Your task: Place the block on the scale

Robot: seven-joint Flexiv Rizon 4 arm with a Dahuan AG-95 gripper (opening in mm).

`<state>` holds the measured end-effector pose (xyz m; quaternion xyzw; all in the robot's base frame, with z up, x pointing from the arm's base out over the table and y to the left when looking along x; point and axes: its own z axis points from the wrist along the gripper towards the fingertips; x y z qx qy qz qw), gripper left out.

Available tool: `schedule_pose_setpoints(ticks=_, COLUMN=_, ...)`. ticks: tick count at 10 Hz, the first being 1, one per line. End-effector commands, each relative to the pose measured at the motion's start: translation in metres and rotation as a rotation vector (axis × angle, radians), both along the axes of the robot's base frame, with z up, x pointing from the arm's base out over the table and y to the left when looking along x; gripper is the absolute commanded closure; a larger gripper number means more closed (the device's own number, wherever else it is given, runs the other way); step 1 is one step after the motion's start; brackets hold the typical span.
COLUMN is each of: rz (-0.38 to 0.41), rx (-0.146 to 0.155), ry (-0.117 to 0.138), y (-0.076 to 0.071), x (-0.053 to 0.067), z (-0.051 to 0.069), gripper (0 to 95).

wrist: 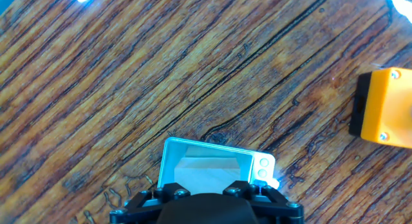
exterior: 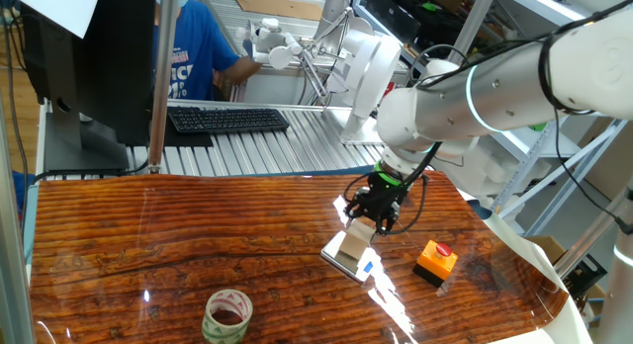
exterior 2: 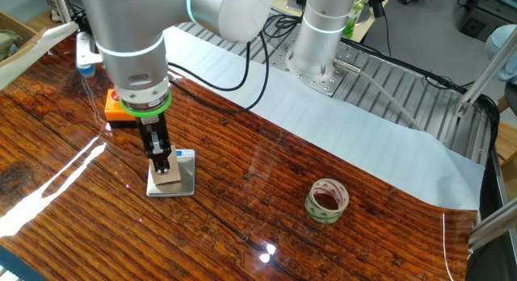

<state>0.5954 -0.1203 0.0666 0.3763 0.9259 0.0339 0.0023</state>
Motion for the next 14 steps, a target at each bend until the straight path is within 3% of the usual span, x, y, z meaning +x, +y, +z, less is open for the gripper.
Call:
schedule_pose_setpoints(ticks=1, rz=-0.02, rx=0.002, ry=0.003, y=0.0, x=0.002, z=-0.001, gripper=95.0)
schedule_pose_setpoints(ticks=6, rz=-0.048, rx=0.012, ry=0.001, y=0.003, x=0.001, z=0.0, gripper=95.0)
schedule_pose_setpoints(ticks=8, rz=-0.057, rx=0.009, ry=-0.003, y=0.01, x=0.0, z=0.002, gripper=95.0)
schedule_pose_setpoints(ticks=14, rz=-0.064, rx=-0.006, ry=-0.012, y=0.011, x=0.001, z=-0.005, gripper=95.0)
